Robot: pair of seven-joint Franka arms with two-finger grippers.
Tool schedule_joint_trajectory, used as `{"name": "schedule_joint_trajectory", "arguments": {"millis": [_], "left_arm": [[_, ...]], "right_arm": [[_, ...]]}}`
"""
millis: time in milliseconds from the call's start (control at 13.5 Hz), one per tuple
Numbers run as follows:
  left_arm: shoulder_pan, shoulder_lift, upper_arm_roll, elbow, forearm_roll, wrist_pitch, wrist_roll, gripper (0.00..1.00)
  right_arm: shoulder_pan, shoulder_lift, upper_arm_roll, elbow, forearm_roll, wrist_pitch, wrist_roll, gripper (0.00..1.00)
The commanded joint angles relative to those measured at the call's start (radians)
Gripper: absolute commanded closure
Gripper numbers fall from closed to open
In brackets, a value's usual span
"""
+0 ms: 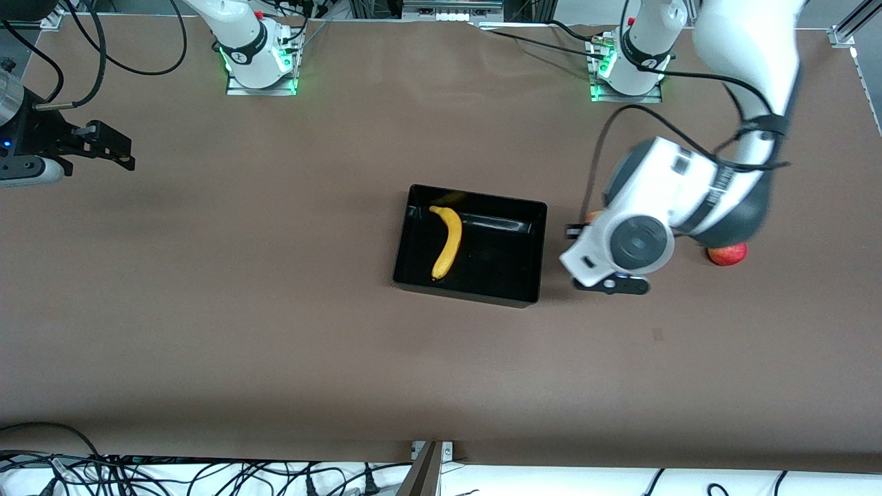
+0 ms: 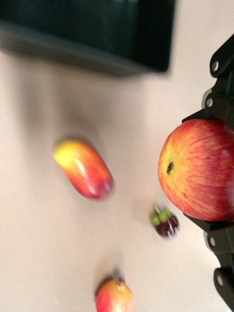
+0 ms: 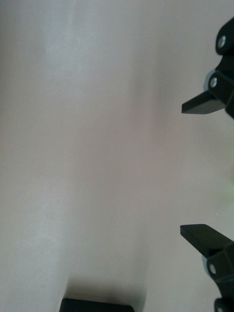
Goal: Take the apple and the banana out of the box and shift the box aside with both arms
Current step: 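Carry the apple out of the tray and set it beside the mango, then move the left gripper back over the tray to the banana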
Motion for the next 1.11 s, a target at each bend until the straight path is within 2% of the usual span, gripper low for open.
{"name": "schedule_joint_trajectory", "arguments": {"millis": [0,148,296,593,815,963,1037], "left_arm": [[0.097,-0.06,-0.014,-0.165,0.055,-0.014,0.137,0.77],[0.15,-0.146,-0.014,-0.361,0.084,0.09,0.14,0.75],[0.198,-0.243,-0.016,-0.589,0.082,0.266,0.147,0.75],[0.2,-0.248,-0.014,-0.801,0.081,0.558,0.123,0.75],[0.195,-0.22,-0.014,-0.879,0.082,0.678,0.059,0.75],[0.197,-0.211,-0.013,-0.925,0.086,0.775,0.038,0.66],[0.198,-0.208,-0.013,-0.925,0.084,0.778,0.035,0.45]], "right_arm": [[-0.013,0.008,0.014,0.019,-0.015,-0.004,0.006,0.0],[-0.013,0.008,0.014,0.019,-0.015,-0.004,0.006,0.0],[-0.013,0.008,0.014,0.019,-0.015,-0.004,0.005,0.0],[-0.013,0.008,0.014,0.019,-0.015,-0.004,0.006,0.0],[-0.013,0.008,0.014,0.019,-0.015,-0.004,0.005,0.0],[-0.013,0.008,0.014,0.019,-0.015,-0.004,0.006,0.0],[-0.013,0.008,0.014,0.019,-0.015,-0.004,0.006,0.0]]}}
